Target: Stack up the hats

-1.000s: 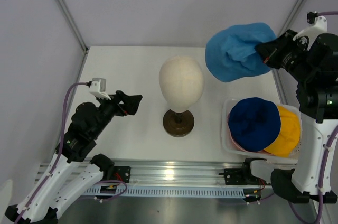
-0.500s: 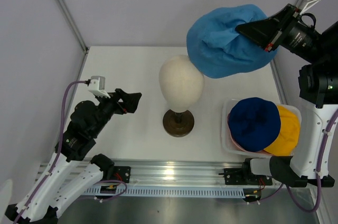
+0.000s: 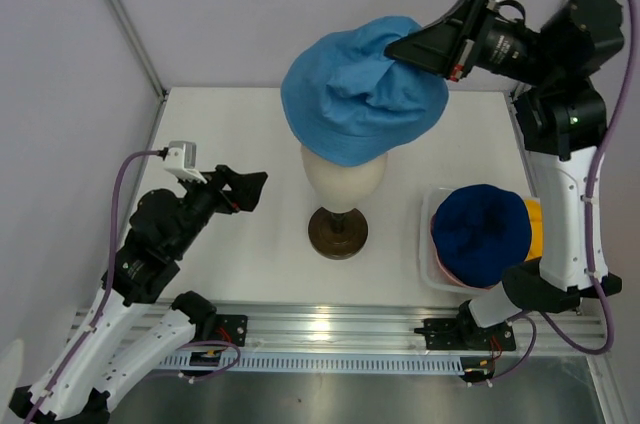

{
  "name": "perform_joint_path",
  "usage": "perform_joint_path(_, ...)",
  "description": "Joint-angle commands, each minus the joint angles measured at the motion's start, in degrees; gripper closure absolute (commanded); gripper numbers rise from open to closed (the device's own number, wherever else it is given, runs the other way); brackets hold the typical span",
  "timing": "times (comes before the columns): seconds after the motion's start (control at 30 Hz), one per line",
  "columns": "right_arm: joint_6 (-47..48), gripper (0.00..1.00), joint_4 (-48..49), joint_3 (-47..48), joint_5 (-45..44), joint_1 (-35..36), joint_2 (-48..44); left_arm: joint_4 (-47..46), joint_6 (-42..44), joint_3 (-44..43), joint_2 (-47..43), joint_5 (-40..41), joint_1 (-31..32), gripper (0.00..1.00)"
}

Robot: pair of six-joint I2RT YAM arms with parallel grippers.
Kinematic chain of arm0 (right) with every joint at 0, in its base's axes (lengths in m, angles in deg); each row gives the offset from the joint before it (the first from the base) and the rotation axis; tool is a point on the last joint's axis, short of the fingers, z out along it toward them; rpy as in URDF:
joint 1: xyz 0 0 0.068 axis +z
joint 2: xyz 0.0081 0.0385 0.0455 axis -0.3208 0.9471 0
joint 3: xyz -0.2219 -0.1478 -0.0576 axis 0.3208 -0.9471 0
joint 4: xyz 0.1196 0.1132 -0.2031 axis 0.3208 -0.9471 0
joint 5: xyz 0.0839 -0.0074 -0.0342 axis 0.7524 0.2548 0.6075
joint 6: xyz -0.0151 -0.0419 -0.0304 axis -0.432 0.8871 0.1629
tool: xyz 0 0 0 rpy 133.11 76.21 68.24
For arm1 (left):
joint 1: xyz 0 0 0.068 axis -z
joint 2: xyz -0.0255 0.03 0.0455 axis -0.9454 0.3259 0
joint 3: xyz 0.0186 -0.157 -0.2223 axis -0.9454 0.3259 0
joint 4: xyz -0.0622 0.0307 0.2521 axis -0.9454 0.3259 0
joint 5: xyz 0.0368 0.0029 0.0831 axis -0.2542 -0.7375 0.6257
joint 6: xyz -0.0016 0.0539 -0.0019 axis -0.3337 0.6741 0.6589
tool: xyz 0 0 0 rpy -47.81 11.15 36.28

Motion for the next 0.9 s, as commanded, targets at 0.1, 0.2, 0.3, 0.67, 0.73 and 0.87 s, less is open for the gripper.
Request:
perform_joint_path(0.1,10.2,1.0,-10.1,2.6,-6.8,7.8,2.4,0.1,0.5,-4.1,-0.4,0.5,0.4,0.0)
perform_joint_path(0.2,14.5,1.0,-16.3,1.6,-11.1,9.5,1.9,0.5,0.6,-4.2,-1.9,1.9,0.4,0.01)
perform_joint_path(0.3,18.2,1.0,-19.9,-3.2,-13.8,9.8,-0.7,0.1,0.8,-5.1,-3.1,2.0,0.4,0.01)
perform_joint_path(0.67,23.7,0.96,-19.8,-17.9,-19.3,11.6,-5.0,-11.7,-7.2,-6.7,-0.7,-5.2,0.4,0.0)
perform_joint_path(0.73,24.2,0.83,-20.1,-18.6,-21.4,12.0,-5.1,-14.1,-11.2,-5.7,0.4,-6.1,0.4,0.01)
perform_joint_path(0.87,25.0,0.69,-20.8,-17.8,-24.7,12.1,-5.4,-21.7,-18.9,-3.4,0.9,-8.7,0.4,0.01)
